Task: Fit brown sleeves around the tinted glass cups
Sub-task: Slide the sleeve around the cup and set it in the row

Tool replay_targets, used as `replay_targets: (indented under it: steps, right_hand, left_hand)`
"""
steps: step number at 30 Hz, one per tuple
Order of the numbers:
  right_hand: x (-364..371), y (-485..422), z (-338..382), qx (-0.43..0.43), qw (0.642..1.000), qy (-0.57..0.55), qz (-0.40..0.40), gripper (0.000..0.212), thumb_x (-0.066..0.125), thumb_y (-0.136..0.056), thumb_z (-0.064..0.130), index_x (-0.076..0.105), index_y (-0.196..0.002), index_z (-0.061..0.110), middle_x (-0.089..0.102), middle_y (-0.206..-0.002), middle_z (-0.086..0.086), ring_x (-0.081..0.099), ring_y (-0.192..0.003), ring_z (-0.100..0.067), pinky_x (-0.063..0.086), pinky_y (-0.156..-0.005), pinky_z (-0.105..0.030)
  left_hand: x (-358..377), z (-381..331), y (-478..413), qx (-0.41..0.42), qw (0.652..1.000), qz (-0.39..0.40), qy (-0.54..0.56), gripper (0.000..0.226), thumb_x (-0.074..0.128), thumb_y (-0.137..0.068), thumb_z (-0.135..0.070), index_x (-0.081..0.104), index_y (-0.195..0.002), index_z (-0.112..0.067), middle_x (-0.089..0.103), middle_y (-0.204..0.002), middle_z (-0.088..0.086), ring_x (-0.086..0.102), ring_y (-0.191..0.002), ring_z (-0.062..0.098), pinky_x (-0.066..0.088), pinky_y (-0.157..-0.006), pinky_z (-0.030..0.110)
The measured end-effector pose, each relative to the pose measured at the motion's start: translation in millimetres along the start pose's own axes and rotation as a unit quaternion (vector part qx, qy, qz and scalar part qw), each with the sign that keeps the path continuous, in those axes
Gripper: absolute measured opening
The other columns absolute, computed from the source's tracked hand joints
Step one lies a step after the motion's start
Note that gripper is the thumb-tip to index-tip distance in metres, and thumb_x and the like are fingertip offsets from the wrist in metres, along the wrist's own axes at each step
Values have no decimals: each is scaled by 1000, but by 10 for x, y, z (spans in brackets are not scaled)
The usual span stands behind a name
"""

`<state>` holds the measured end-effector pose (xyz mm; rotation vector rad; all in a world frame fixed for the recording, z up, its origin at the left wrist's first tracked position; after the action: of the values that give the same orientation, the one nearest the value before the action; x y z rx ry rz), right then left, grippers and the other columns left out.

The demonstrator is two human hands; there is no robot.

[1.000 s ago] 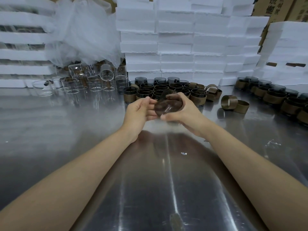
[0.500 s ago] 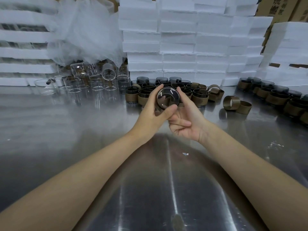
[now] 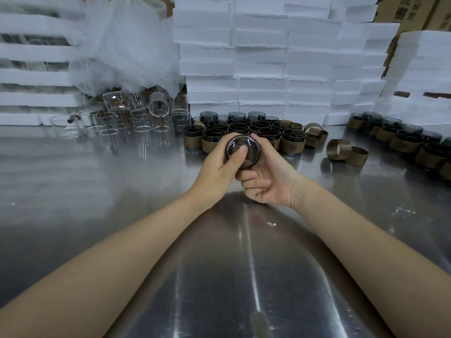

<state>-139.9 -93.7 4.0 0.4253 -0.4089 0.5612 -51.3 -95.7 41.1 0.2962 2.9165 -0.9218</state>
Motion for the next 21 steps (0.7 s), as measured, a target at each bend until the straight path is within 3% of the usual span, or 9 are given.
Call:
replay_targets:
  steps: [2, 4, 8, 10, 11, 14, 17, 21]
  right_hand:
    - [7, 3, 0, 1, 1000, 5, -4, 52, 51, -80, 69, 50, -70, 18, 34, -53, 6, 23, -33, -4, 17, -38, -15]
    - [20, 7, -1, 4, 1000, 13, -4, 48, 54, -77, 66, 46, -72, 19, 33, -53, 6, 22, -34, -4, 17, -39, -15]
    - [48, -6, -31, 12, 1000, 6, 7, 43, 51, -81, 62, 42, -78, 20, 33, -52, 6, 26, -34, -5, 20, -39, -15]
    - [48, -12, -39, 13, 1000, -8, 18, 42, 52, -82, 61, 44, -78, 19, 33, -54, 6, 28, -34, -5, 21, -39, -15]
    - [46, -12, -40, 13, 999, -16, 26, 42, 52, -82, 60, 46, -77, 19, 33, -55, 6, 29, -35, -5, 22, -39, -15]
    - [68, -10, -43, 15, 996, -47, 68, 37, 55, -85, 56, 51, -82, 19, 39, -53, 9, 34, -40, -6, 25, -43, -16]
    - [46, -22, -41, 11, 997, -42, 70, 41, 56, -84, 56, 57, -93, 16, 43, -55, 8, 41, -45, -7, 32, -47, -17]
    - [-18, -33, -9, 2, 998, -7, 55, 48, 55, -84, 58, 53, -104, 14, 47, -64, 1, 49, -49, -9, 41, -49, -18]
  left_hand:
    - [-17, 16, -3, -6, 1000, -13, 8, 18, 44, -104, -26, 55, -113, -36, 63, -110, -6, 64, -109, 22, 51, -96, 34]
    - [-32, 25, -5, -15, 999, -29, 7, 23, 37, -106, -29, 58, -111, -37, 65, -105, -10, 65, -102, 13, 53, -95, 34]
    - [-111, 70, -47, -62, 997, -53, 10, 54, 18, -99, -54, 67, -105, -33, 73, -96, -14, 67, -99, 5, 54, -94, 35]
    - [-99, 86, -51, -76, 996, -29, 27, 61, 27, -85, -70, 67, -107, -30, 73, -95, -13, 68, -95, 3, 55, -88, 29]
    - [-83, 83, -41, -74, 997, -18, 27, 56, 42, -80, -72, 65, -107, -29, 72, -95, -13, 68, -93, 1, 54, -84, 24]
    - [-78, 82, -36, -48, 999, -9, -8, 53, 86, -64, -41, 61, -109, -28, 69, -94, -16, 66, -89, -3, 49, -76, 13]
    - [-104, 90, -44, -32, 999, -29, -4, 51, 87, -69, -16, 62, -113, -18, 69, -98, -11, 66, -91, 0, 48, -79, 12]
    - [-106, 64, -35, -29, 998, -50, -5, 40, 83, -75, -17, 65, -111, -15, 70, -99, -8, 66, -93, 3, 50, -81, 16]
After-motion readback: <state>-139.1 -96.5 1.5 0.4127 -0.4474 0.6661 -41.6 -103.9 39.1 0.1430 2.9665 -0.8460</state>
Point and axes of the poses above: each hand's wrist, its own y-axis away from the middle knuckle, its own x-axis out of the palm, z = x × y, the point moved 7 cm from there along -y, towards the middle knuckle
